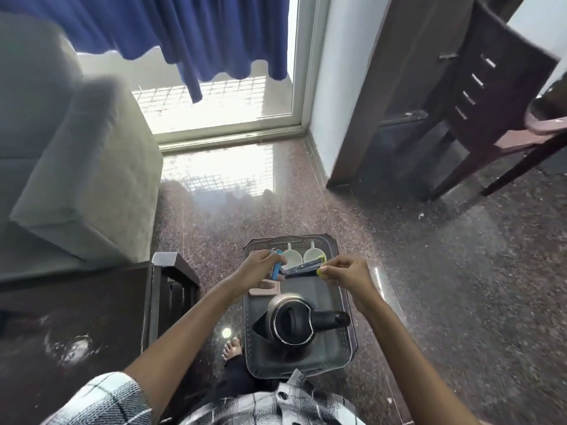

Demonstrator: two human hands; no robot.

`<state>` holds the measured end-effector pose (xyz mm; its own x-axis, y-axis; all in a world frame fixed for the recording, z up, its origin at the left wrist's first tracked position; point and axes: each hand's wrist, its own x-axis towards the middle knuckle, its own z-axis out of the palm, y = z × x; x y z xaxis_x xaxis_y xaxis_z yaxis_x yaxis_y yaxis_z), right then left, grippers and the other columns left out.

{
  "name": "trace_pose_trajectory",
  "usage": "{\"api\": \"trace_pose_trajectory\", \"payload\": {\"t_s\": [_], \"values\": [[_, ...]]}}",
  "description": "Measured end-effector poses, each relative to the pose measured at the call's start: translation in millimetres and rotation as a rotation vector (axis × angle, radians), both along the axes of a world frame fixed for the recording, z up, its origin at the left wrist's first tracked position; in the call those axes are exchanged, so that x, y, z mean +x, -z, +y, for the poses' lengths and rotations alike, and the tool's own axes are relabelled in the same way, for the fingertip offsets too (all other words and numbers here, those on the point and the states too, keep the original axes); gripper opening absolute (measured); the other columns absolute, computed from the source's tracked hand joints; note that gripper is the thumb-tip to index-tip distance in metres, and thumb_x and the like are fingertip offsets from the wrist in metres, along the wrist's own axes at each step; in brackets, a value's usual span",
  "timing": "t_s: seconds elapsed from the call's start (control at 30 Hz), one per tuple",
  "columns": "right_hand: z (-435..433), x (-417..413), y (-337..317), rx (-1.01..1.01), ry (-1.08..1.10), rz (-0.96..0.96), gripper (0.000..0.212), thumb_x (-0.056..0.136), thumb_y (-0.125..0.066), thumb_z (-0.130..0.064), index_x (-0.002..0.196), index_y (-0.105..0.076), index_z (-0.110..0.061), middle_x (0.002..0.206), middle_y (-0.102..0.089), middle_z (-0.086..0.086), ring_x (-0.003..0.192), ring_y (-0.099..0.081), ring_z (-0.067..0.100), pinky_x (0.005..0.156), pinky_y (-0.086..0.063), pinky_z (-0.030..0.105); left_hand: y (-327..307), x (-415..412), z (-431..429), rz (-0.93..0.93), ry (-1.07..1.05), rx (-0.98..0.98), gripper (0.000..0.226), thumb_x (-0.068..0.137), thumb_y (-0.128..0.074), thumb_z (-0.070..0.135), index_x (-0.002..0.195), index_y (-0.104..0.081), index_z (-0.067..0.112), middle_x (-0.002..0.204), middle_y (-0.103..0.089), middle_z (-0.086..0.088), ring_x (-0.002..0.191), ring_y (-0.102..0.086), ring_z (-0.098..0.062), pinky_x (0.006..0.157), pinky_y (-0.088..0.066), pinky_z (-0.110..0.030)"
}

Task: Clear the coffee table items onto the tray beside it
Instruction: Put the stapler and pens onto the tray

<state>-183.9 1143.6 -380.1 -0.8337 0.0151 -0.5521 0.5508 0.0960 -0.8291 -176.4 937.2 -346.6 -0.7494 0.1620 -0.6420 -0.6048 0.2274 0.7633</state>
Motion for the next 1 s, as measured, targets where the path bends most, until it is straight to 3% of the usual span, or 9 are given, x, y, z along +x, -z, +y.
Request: {"api": "trace_pose_trajectory", "payload": {"t_s": [0.1, 0.2, 0.3, 0.4, 0.57, 0.67, 0.8, 0.87, 1.0], "values": [[-9.2, -3.3, 31.5, 0.185, -0.038, -0.008, 0.024, 0.069, -0.069, 0.009, 0.056, -0.066, -0.011, 0.045, -0.059, -0.008, 0.045, -0.053, 0.002, 0.047, -0.043, 0.013, 3.3, 0.7, -4.0, 0.006, -0.068, -0.024, 0.023, 0.095, -0.049, 0.026, 0.107, -0.056, 0.007, 0.102, -0.063, -0.011, 0.071, -0.062, -0.015, 0.06, -0.05, -0.023], [-18.1, -10.8, 68.7, 0.342, -0.109, -0.051, 0.013, 0.066, -0.068, 0.009, 0.061, -0.07, -0.003, 0.041, -0.052, -0.017, 0.04, -0.05, -0.006, 0.042, -0.034, 0.005, 0.7, 9.8, -11.1, -0.072, -0.142, 0.061, 0.024, 0.095, -0.05, 0.026, 0.114, -0.054, 0.011, 0.105, -0.067, -0.009, 0.069, -0.066, -0.018, 0.061, -0.055, -0.024], [-23.8, -18.1, 105.0, 0.449, -0.167, -0.159, 0.009, 0.066, -0.07, 0.003, 0.064, -0.072, -0.006, 0.048, -0.055, -0.007, 0.049, -0.051, 0.006, 0.039, -0.033, 0.01, 1.1, 20.7, -18.2, -0.087, -0.156, 0.091, 0.023, 0.094, -0.051, 0.022, 0.116, -0.054, 0.015, 0.1, -0.068, -0.003, 0.07, -0.068, -0.016, 0.064, -0.056, -0.024], [-27.3, -24.5, 132.3, 0.519, -0.173, -0.24, 0.009, 0.066, -0.066, 0.001, 0.069, -0.073, -0.003, 0.06, -0.06, 0.006, 0.061, -0.056, 0.019, 0.047, -0.037, 0.021, 0.5, 28.7, -24.6, -0.092, -0.215, 0.12, 0.021, 0.093, -0.053, 0.017, 0.114, -0.053, 0.014, 0.1, -0.069, -0.006, 0.065, -0.069, -0.013, 0.06, -0.056, -0.021], [-26.9, -32.5, 160.6, 0.594, -0.179, -0.316, 0.01, 0.071, -0.066, -0.004, 0.062, -0.065, -0.006, 0.071, -0.063, 0.013, 0.066, -0.057, 0.021, 0.057, -0.043, 0.03, -1.4, 40.3, -33.6, -0.09, -0.295, 0.115, 0.028, 0.087, -0.063, 0.022, 0.108, -0.049, 0.012, 0.1, -0.073, -0.007, 0.069, -0.07, -0.018, 0.065, -0.055, -0.027], [-27.7, -36.9, 175.0, 0.648, -0.244, -0.358, 0.013, 0.072, -0.064, -0.003, 0.083, -0.068, 0.003, 0.098, -0.07, 0.023, 0.085, -0.068, 0.031, 0.072, -0.055, 0.038, -0.9, 44.0, -38.0, -0.107, -0.297, 0.131, 0.027, 0.087, -0.062, 0.021, 0.108, -0.049, 0.01, 0.1, -0.074, -0.007, 0.066, -0.069, -0.017, 0.063, -0.054, -0.025], [-33.3, -35.8, 177.8, 0.734, -0.422, -0.37, 0.033, 0.082, -0.054, -0.002, 0.113, -0.059, 0.007, 0.123, -0.06, 0.023, 0.113, -0.059, 0.034, 0.083, -0.05, 0.034, 2.0, 48.6, -39.1, -0.126, -0.313, 0.175, 0.027, 0.087, -0.062, 0.02, 0.108, -0.051, 0.007, 0.098, -0.073, -0.01, 0.058, -0.063, -0.014, 0.055, -0.047, -0.023], [-36.0, -35.9, 179.2, 0.731, -0.517, -0.366, 0.03, 0.082, -0.051, -0.003, 0.109, -0.061, 0.006, 0.122, -0.061, 0.023, 0.11, -0.061, 0.032, 0.082, -0.05, 0.034, 3.5, 49.6, -38.6, -0.125, -0.322, 0.185, 0.024, 0.087, -0.063, 0.019, 0.106, -0.053, 0.008, 0.094, -0.072, -0.009, 0.056, -0.061, -0.012, 0.054, -0.046, -0.022], [-37.3, -35.8, 180.6, 0.72, -0.673, -0.361, 0.019, 0.078, -0.054, -0.004, 0.09, -0.067, 0.005, 0.098, -0.069, 0.024, 0.077, -0.065, 0.023, 0.055, -0.045, 0.028, 4.7, 46.5, -38.8, -0.127, -0.339, 0.187, 0.025, 0.085, -0.065, 0.019, 0.107, -0.056, 0.01, 0.088, -0.071, -0.007, 0.052, -0.059, -0.011, 0.051, -0.047, -0.02]]}}
